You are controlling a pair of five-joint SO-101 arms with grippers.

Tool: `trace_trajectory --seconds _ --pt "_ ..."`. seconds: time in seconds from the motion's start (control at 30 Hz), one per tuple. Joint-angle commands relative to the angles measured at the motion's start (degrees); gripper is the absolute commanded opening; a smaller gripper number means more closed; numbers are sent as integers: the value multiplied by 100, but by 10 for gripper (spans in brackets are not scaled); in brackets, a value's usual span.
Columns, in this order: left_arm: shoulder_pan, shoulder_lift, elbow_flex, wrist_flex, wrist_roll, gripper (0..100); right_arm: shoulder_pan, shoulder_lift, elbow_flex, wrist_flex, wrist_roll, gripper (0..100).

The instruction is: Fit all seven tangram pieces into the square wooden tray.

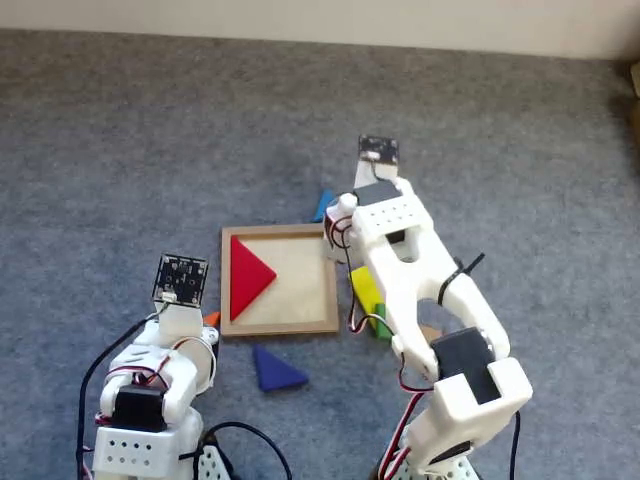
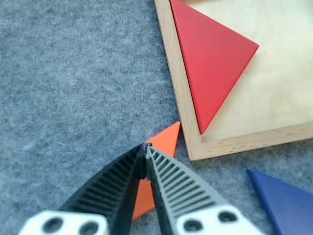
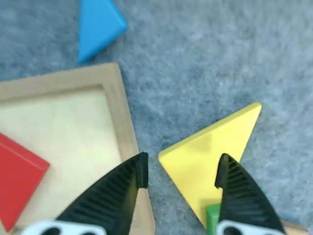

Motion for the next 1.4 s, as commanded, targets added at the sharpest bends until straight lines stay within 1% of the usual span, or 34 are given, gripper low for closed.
trace_trajectory --seconds 0.0,0.03,0.1,0.2,0.27,0.5,0.97,1.17,1.37 --pt "-22 4 119 26 53 9 -31 -374 -400 171 35 219" --pt "-22 4 119 26 53 9 -13 -374 -400 189 -132 229" --pt "-22 4 119 26 53 9 -4 -365 -400 180 -422 279" --pt "-22 4 119 26 53 9 -75 -303 -382 189 -501 365" --pt "-22 4 119 26 53 9 -110 -75 -418 189 -501 382" --pt "-22 4 119 26 53 9 -127 927 -690 154 -501 382" --pt "-22 4 119 26 53 9 -92 1244 -804 207 -501 379" --pt "-22 4 119 26 53 9 -92 1226 -822 365 -475 240" --pt "-22 4 119 26 53 9 -92 1209 -840 409 -457 224"
